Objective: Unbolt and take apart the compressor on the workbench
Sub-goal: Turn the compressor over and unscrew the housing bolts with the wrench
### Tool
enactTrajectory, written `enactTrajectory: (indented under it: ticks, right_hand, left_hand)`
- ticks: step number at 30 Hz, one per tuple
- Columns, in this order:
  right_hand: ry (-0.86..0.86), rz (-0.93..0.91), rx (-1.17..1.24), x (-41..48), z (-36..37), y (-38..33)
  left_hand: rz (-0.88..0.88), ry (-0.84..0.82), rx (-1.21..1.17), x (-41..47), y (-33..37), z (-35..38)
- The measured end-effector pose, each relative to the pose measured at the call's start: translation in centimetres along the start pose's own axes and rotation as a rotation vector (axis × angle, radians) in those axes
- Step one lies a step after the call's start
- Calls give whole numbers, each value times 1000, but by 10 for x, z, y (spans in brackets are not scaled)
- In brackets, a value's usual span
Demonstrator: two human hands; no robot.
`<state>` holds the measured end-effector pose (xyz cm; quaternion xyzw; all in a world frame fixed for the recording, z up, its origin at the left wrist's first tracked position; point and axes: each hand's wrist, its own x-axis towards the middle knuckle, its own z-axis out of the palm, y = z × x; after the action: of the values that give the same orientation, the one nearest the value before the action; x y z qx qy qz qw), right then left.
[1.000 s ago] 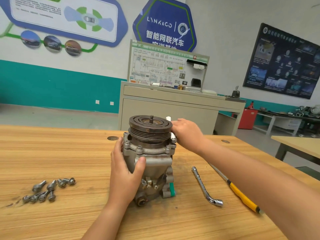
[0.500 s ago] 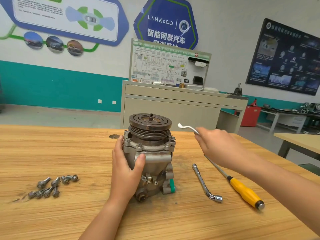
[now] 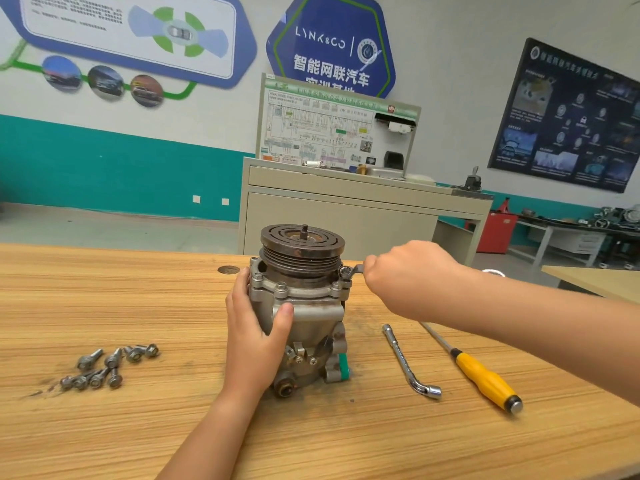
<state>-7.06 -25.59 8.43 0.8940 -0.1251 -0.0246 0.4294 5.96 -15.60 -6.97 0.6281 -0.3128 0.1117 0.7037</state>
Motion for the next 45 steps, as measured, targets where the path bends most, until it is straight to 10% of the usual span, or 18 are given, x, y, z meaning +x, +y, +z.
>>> enactTrajectory:
  ticks: [18,23,31,36,41,45]
  right_hand:
    - [114,-49,103,63,57,32]
    - [389,-27,489,94,72,7]
    - [857,635,1707,37,114,-31]
    - [874,842,2051,23,128,-76]
    - [764,581,2019,13,125,-104]
    - [746,391,1964,7,118,-109]
  left_hand:
    - [22,-16,14,-1,0,-1]
    - [31,-18,15,0,2,-1]
    - [47,22,21,1,5,0]
    - [79,148,-27,1,18,1]
    - [519,218,117,1,50,2]
    - [801,-212,399,32,102,9]
